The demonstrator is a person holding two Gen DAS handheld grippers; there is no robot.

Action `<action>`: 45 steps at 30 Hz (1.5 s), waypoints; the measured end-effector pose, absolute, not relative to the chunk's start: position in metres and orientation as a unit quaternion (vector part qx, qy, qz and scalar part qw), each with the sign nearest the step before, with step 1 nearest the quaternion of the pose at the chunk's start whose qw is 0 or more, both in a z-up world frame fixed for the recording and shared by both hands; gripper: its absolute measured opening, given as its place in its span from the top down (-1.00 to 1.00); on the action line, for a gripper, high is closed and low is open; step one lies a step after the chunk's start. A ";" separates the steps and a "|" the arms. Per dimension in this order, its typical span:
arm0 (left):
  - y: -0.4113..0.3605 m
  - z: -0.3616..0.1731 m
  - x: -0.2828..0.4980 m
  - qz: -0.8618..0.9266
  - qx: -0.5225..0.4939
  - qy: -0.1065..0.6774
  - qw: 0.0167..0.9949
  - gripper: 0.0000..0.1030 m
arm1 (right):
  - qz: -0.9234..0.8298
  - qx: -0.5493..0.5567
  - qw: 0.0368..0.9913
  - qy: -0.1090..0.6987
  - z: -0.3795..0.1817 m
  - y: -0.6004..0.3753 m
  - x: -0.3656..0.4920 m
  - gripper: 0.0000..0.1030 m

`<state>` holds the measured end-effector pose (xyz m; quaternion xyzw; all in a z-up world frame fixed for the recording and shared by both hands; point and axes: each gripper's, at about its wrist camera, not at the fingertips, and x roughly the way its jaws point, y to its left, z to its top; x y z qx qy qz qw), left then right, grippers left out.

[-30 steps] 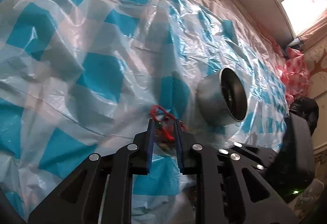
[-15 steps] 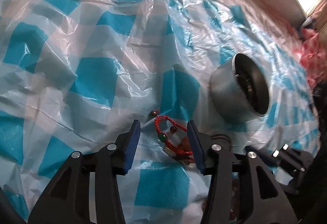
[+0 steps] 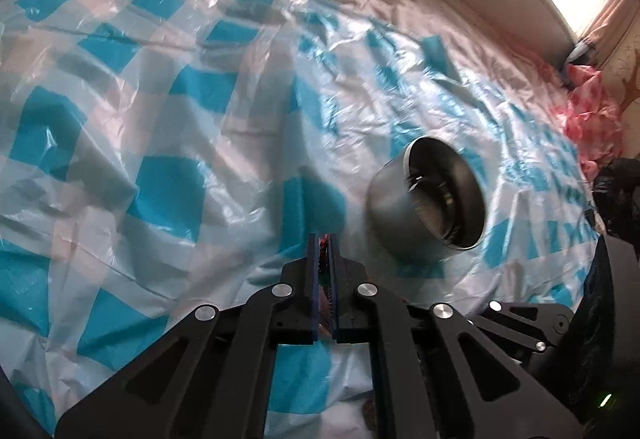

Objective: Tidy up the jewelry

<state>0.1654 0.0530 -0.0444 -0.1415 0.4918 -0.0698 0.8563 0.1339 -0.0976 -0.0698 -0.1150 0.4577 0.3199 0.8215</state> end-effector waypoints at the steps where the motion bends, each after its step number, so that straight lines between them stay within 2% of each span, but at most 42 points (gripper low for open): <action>1: 0.051 -0.042 0.165 -0.076 -0.144 0.487 0.858 0.93 | 0.319 -0.097 0.824 0.458 -0.066 -0.108 0.131 0.93; 9: 0.035 -0.023 0.161 -0.114 -0.147 0.457 0.870 0.93 | 0.279 0.013 0.866 0.414 -0.025 -0.188 0.107 0.93; 26: 0.011 0.000 0.166 -0.176 -0.194 0.399 0.879 0.93 | 0.272 0.068 0.918 0.280 0.019 -0.219 0.102 0.93; 45: -0.011 -0.028 0.203 -0.165 -0.248 0.414 0.860 0.92 | 0.283 0.070 0.915 0.279 0.018 -0.200 0.153 0.93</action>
